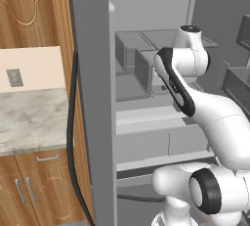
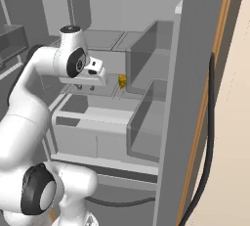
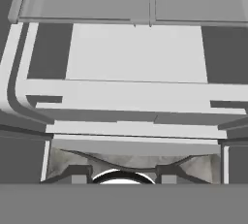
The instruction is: Pick the cheese from the fridge and the cheese grater from the cabinet and place them next to the salad bowl.
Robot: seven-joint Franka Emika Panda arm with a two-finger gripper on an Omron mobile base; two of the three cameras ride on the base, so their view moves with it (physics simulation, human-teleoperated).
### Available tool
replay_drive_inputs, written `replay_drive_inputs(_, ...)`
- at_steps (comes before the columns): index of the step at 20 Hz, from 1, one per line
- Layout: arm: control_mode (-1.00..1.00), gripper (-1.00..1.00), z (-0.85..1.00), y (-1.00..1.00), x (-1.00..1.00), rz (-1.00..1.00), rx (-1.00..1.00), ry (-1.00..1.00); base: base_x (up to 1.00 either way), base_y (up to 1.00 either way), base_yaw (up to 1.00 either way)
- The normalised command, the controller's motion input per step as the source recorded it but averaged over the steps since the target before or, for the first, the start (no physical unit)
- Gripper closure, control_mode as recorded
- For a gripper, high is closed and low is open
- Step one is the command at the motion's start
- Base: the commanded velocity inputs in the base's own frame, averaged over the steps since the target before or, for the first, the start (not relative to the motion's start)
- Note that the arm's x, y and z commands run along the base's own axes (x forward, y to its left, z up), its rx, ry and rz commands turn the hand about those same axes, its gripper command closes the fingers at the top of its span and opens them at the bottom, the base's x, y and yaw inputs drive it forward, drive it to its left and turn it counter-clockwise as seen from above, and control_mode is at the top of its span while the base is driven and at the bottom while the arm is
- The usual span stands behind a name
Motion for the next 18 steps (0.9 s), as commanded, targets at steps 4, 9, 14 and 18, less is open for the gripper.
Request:
replay_drive_inputs(4,-1.00,-1.00,0.00,-0.18,0.23,-0.09,0.00,0.00,0.00,0.00,0.00)
replay_drive_inputs(9,-1.00,-1.00,-0.04,-0.30,0.71,-0.24,0.00,0.03,0.00,0.00,0.00)
replay_drive_inputs(14,-1.00,-1.00,-0.32,-0.03,0.48,-0.09,0.00,0.00,0.00,0.00,0.00)
replay_drive_inputs(18,-1.00,-1.00,-0.43,0.00,0.25,0.00,0.00,0.00,0.00,0.00,0.00)
